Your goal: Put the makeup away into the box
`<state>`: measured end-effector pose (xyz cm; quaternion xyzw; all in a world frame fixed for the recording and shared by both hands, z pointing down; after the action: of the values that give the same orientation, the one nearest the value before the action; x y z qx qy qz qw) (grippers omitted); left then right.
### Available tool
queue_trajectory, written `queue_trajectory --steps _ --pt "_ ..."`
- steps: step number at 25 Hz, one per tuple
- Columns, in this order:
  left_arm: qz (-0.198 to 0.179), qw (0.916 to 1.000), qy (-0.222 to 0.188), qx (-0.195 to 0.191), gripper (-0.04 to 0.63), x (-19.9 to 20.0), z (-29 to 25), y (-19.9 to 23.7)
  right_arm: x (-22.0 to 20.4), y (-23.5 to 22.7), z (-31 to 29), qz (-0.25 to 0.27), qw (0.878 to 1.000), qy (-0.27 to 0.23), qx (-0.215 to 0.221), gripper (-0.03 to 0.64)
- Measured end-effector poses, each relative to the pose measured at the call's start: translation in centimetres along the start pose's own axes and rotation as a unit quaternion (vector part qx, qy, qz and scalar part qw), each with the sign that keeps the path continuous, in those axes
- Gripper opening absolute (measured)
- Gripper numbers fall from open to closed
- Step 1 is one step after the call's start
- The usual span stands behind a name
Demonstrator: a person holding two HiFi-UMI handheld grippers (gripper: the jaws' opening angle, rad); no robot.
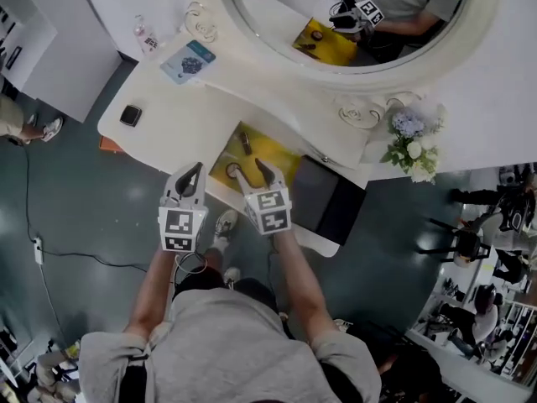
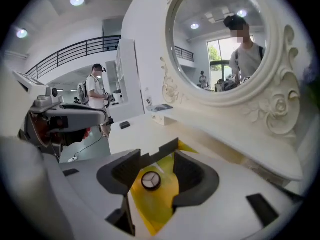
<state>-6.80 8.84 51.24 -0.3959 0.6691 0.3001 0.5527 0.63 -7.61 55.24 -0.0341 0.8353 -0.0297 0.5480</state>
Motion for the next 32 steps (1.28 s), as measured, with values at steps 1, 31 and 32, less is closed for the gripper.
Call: queue_trajectory --steps 1,31,32 --pt "-0.003 1.0 -0.007 -0.003 0.004 0.7 0.2 -0.3 0.9 0.0 1.0 0.005 1.0 -0.013 -0.008 0.219" --pt "-0.052 0.9915 -0.119 0.012 0.004 5.8 22.0 -8.1 3.1 13.4 23.6 0.067 0.974 -0.208 -0.057 0.021" --pt "-0.052 0.9914 -0.118 0.02 0.003 5.6 23.0 -8.1 2.9 14.1 23.8 0.07 0.974 -0.209 -0.049 0.021"
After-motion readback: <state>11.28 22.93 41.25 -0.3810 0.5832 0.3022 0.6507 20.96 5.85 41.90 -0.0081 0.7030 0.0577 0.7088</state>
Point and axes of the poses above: the fingertips, and each gripper's own axes: z backward along the fingers, y to its left, x out of its top, the point moved 8 cm from there along z, backward along the fingers, and after that the axes turned 11 degrees about -y, right-handed, at the moved point
